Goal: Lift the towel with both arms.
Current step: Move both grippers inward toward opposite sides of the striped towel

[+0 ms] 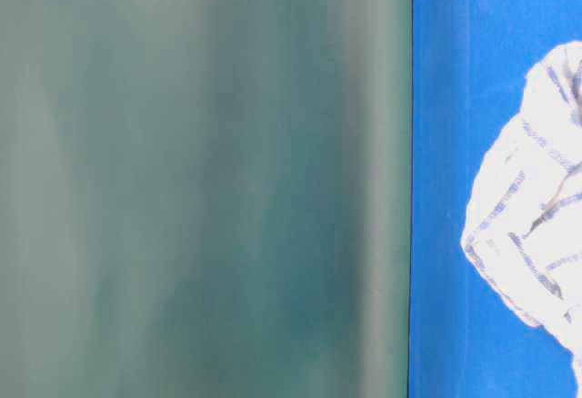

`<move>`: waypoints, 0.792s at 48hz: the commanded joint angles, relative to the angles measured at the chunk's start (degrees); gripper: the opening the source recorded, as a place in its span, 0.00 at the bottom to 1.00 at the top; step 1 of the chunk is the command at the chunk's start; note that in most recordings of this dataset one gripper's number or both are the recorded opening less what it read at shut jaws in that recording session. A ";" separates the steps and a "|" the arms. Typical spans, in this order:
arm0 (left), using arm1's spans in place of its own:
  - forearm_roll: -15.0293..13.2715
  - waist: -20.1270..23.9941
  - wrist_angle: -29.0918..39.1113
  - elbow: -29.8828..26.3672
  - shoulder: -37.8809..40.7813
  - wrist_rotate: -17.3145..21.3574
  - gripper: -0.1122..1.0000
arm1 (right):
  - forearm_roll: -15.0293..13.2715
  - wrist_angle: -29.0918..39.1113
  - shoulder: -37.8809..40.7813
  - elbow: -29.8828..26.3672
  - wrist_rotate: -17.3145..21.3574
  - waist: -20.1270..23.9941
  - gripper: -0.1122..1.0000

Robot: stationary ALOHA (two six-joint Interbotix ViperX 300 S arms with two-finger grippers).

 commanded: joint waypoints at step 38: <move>-0.88 0.00 -3.52 -4.04 24.70 0.79 0.28 | 0.35 4.75 22.06 -6.94 0.44 -0.18 0.13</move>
